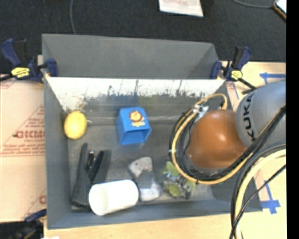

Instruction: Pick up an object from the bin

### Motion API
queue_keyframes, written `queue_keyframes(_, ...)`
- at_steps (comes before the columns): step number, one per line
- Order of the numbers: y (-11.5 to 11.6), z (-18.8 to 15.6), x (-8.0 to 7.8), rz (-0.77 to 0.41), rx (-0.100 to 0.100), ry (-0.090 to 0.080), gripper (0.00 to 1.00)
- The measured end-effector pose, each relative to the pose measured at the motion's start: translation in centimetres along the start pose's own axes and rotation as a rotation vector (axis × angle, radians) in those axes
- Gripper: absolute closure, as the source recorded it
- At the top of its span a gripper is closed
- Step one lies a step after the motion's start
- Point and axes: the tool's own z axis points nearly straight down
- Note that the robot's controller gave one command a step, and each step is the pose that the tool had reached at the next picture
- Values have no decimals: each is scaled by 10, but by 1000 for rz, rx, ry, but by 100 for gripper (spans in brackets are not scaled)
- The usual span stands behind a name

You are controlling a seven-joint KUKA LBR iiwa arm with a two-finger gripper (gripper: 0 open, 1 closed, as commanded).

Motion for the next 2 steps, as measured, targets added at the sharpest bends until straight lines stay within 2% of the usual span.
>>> queue_keyframes(1,2,-24,2,4,-9,7,100)
queue_keyframes(2,0,-57,1,4,-4,3,100)
